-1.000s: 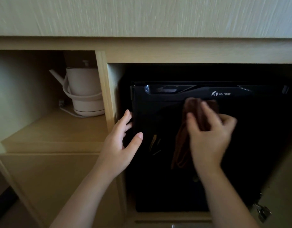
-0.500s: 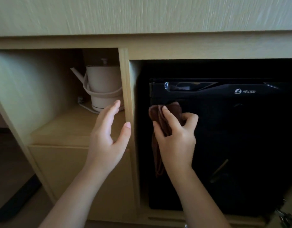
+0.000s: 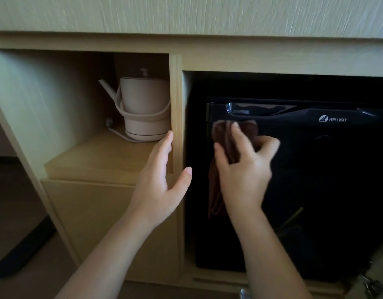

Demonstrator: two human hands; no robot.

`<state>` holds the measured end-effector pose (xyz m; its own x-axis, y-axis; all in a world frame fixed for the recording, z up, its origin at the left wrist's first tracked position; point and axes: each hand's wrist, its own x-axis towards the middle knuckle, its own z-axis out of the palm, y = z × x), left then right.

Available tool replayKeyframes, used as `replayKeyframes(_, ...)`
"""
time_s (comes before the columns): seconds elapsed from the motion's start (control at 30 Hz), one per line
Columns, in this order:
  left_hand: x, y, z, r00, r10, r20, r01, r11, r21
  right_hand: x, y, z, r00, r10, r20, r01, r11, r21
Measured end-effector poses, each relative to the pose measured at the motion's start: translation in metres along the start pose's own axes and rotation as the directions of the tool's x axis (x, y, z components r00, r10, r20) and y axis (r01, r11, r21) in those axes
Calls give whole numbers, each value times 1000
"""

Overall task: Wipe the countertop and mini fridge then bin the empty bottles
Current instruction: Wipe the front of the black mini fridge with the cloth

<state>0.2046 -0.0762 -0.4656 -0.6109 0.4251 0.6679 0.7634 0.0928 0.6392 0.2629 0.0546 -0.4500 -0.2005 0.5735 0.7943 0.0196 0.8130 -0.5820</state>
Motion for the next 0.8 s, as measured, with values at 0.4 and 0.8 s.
replayKeyframes(0.4, -11, -9, 49, 990, -70, 123, 87, 987, -138, 11, 64, -45, 988, -147, 56, 151, 985, -82)
replayKeyframes(0.8, -11, -17, 46, 954, -173, 245, 230, 947, -225, -46, 78, -25, 959, -183, 217, 197, 979, -46)
